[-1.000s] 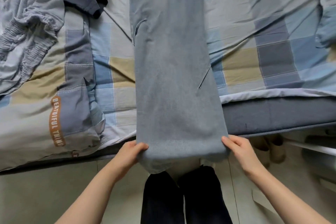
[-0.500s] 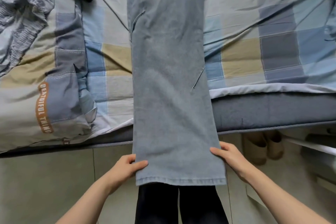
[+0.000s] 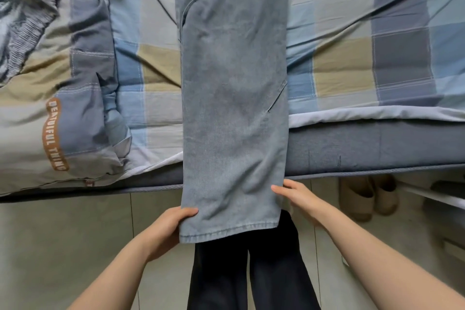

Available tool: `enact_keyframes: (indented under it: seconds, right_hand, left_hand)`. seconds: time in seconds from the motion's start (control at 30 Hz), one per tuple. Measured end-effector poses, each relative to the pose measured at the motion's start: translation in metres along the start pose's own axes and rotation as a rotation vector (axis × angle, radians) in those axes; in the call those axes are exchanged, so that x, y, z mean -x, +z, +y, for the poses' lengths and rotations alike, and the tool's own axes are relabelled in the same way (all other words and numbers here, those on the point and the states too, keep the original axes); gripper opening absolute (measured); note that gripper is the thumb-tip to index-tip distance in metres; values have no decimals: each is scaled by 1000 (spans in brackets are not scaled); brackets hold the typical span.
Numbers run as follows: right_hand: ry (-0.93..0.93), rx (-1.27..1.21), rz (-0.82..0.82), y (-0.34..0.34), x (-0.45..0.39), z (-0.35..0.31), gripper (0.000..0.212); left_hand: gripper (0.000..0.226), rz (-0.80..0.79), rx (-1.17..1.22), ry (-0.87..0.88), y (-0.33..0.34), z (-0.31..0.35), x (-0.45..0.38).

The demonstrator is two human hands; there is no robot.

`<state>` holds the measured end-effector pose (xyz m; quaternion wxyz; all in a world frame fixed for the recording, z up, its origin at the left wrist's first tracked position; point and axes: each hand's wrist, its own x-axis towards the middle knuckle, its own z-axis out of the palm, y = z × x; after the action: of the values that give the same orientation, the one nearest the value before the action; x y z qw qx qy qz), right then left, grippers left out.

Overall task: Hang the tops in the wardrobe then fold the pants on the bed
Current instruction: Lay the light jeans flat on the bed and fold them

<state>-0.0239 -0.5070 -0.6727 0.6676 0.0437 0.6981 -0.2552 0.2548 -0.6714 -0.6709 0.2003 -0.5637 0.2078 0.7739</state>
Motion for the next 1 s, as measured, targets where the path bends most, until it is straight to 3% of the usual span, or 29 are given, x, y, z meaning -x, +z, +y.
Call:
enact_keyframes:
  seconds: [0.1,0.2,0.3,0.4,0.47,0.57,0.67,0.77,0.83,0.9,0.97,1.0]
  right_hand:
    - [56,-26,-5,2,-5,3,28]
    - [95,-77,91,1,4,19,32]
    - [28,-47,223,2,25,25,29]
    - [-38,-33,229,6,52,15,6]
    - [-64,-34,186,7,69,-4,20]
    - [-128,-6,165,0,92,-50,27]
    - [-214,-12,160,-20,106,-119,17]
    - [-318,-266,142,-50,109,-202,20]
    - [-425,-467,194,-70,100,-254,17]
    - [-496,-553,367,-85,74,-287,15]
    - [-459,-494,534,-89,36,-287,14]
    - [-389,-448,542,-86,16,-278,15]
  left_hand:
    - [31,-5,35,-14,-4,3,7]
    - [41,3,10,0,-4,2,14]
    - [26,129,-176,104,6,3,21]
    - [18,282,-343,245,17,18,33]
    - [32,318,-398,306,23,37,47]
    - [53,201,-385,264,30,78,73]
    - [35,81,-383,284,35,149,100]
    - [22,-79,-182,406,44,238,118]
    - [29,-147,-60,529,47,296,114]
    - [30,-26,-20,650,51,342,89]
    - [18,250,7,710,54,356,54]
    - [13,401,-12,684,55,350,34]
